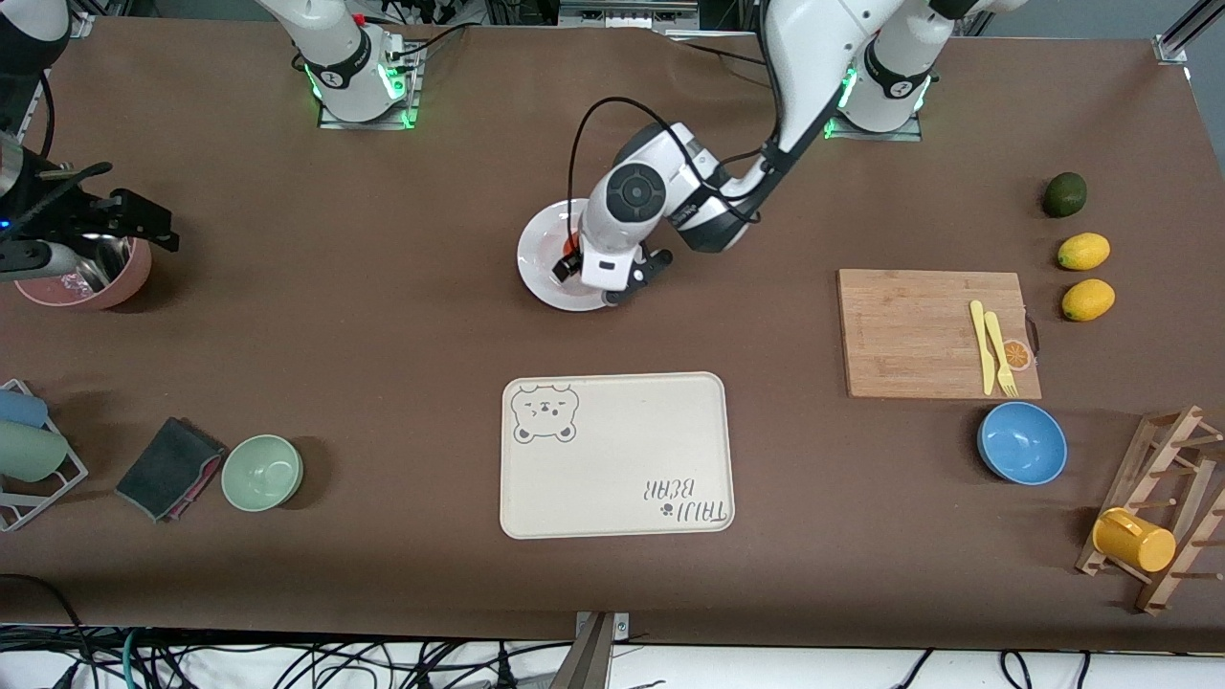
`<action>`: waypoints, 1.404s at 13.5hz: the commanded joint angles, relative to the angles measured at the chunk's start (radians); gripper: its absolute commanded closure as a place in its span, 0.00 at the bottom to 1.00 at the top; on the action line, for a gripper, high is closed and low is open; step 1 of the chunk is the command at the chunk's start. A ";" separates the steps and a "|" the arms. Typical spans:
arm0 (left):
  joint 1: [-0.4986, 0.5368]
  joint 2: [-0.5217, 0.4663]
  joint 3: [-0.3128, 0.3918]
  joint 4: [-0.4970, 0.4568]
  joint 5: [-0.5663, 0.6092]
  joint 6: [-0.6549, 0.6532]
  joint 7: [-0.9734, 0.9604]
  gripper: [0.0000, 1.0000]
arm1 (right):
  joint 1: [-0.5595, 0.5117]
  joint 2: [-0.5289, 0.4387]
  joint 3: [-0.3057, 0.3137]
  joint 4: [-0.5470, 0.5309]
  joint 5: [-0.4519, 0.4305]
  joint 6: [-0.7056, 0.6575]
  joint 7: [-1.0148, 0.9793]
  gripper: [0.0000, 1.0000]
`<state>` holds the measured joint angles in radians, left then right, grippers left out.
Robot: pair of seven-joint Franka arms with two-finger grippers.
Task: Place orange and plate with both arms
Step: 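Release the orange and withdraw the left gripper while the right gripper reaches out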
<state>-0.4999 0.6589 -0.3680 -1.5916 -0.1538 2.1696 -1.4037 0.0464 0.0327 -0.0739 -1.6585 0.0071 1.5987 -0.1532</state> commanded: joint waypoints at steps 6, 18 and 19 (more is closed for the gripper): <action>0.452 -0.139 -0.008 0.039 0.107 -0.447 0.699 0.00 | 0.024 0.062 0.005 0.017 0.187 -0.184 0.000 0.00; 0.874 -0.198 -0.011 0.211 0.220 -0.499 1.195 0.00 | 0.038 0.202 0.221 -0.441 0.655 0.263 -0.184 0.00; 0.876 -0.223 -0.008 0.211 0.223 -0.531 1.195 0.00 | 0.038 0.246 0.227 -0.443 0.700 0.276 -0.251 0.00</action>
<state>0.3760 0.4972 -0.3813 -1.3864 0.0409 1.6990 -0.2232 0.0962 0.2567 0.1400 -2.0555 0.6351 1.8265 -0.3043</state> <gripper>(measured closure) 0.000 0.000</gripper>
